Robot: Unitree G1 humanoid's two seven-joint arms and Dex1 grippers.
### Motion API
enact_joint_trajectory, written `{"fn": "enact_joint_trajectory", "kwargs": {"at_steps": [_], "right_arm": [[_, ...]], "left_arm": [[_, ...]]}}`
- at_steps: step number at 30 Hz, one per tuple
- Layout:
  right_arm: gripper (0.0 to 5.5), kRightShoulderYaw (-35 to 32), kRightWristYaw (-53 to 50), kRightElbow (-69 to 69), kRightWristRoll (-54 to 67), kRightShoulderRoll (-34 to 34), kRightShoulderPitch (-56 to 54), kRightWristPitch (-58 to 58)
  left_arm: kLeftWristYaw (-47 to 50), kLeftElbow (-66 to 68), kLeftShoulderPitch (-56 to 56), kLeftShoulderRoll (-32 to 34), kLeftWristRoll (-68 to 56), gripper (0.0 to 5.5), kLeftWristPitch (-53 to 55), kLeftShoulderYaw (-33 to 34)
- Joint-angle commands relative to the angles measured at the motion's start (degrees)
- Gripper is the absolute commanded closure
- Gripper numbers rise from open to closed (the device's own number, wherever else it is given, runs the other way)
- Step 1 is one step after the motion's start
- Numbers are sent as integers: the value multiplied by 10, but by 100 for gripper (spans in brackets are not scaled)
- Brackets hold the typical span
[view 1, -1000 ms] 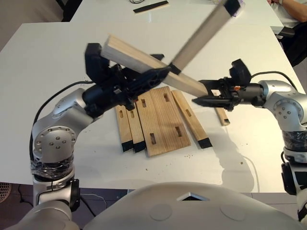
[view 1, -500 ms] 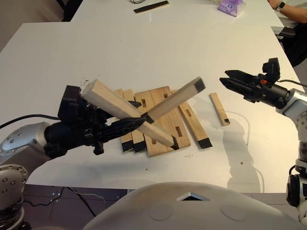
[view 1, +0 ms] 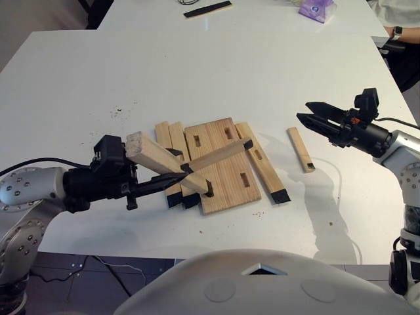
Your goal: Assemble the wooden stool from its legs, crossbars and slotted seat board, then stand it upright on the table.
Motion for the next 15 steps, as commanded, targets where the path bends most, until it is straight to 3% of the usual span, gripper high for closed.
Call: {"fn": "enact_joint_trajectory", "kwargs": {"at_steps": [1, 15], "right_arm": [[241, 10, 0, -4, -13, 1, 4, -13], [241, 16, -7, 4, -27, 9, 5, -32]], "left_arm": [[17, 14, -6, 2, 41, 338, 4, -24], [25, 3, 45, 47, 176, 338, -40, -121]]}}
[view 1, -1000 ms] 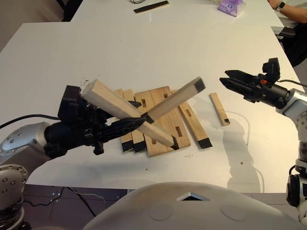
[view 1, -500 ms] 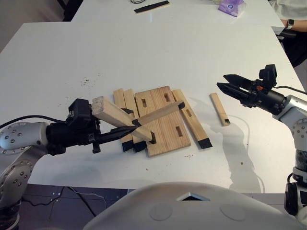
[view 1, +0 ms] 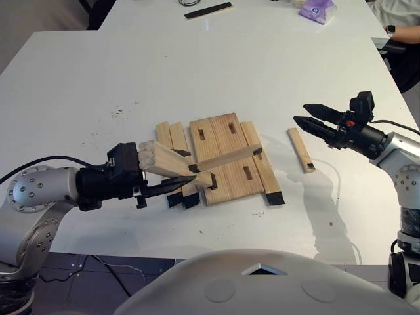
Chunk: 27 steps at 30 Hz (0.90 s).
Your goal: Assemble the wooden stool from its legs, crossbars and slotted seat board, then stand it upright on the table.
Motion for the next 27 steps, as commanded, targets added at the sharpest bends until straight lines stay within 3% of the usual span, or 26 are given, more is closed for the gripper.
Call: {"fn": "enact_joint_trajectory", "kwargs": {"at_steps": [1, 12, 22, 27], "right_arm": [[241, 5, -8, 7, -15, 5, 0, -12], [241, 9, -14, 13, -26, 6, -9, -24], [241, 18, -13, 20, -41, 5, -22, -30], [241, 28, -15, 22, -53, 5, -17, -30]], "left_arm": [[28, 16, 40, 46, 100, 338, 59, -61], [47, 20, 45, 88, 141, 338, 35, -99], [79, 100, -23, 75, 134, 338, 51, -135], [37, 152, -63, 73, 135, 338, 18, -171]]}}
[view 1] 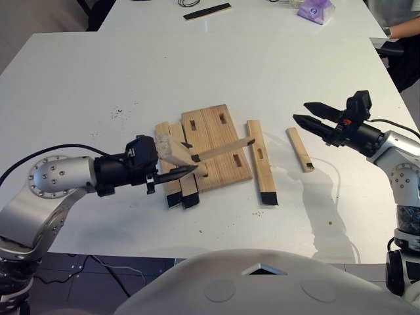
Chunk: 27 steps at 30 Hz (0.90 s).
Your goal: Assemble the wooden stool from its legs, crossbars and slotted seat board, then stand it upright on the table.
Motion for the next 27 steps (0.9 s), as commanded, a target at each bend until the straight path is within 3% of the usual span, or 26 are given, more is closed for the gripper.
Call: {"fn": "enact_joint_trajectory", "kwargs": {"at_steps": [1, 20, 27], "right_arm": [[241, 12, -5, 2, -14, 0, -8, -2], [241, 38, 3, 35, -30, 5, -38, -4], [241, 47, 11, 51, -34, 2, -54, -5]], "left_arm": [[-42, 93, 5, 14, 66, 338, 37, -67], [-205, 277, -182, -21, 148, 338, -127, -192], [-194, 329, -231, -41, 152, 338, -122, -205]]}}
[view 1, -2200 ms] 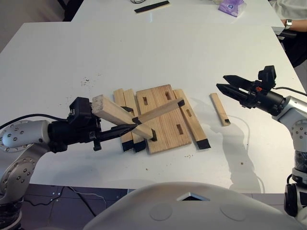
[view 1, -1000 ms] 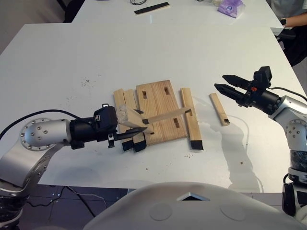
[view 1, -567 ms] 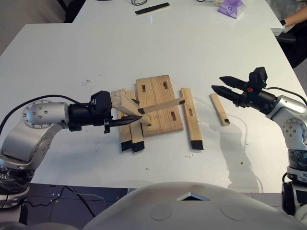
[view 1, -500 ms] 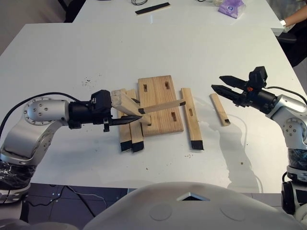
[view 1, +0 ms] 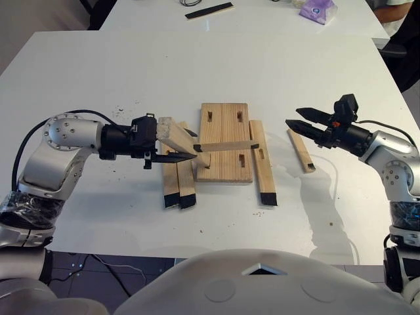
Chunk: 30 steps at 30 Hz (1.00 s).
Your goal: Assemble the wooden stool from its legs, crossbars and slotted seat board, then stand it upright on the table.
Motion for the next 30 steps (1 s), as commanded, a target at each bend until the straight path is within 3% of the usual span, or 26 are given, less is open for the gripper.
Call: {"fn": "enact_joint_trajectory", "kwargs": {"at_steps": [1, 10, 15, 19, 24, 30], "right_arm": [[241, 10, 9, 15, -12, 0, -30, -7], [241, 8, 8, 17, -19, 6, -24, -10], [241, -6, 4, -8, -11, 1, -4, 0], [241, -33, -6, -37, -7, -5, 43, 3], [241, -47, -27, -76, -5, 4, 86, 9], [241, -49, -42, -88, -2, 11, 86, 17]], "left_arm": [[18, 68, 9, -6, 119, 338, 45, -56], [94, 37, 65, -46, 131, 205, 62, 0], [181, -73, 215, -41, 106, 205, 131, 110], [330, -247, 351, -112, 62, 205, 250, 197], [481, -383, 427, -190, 61, 205, 365, 193], [506, -335, 459, -184, 146, 205, 366, 164]]}}
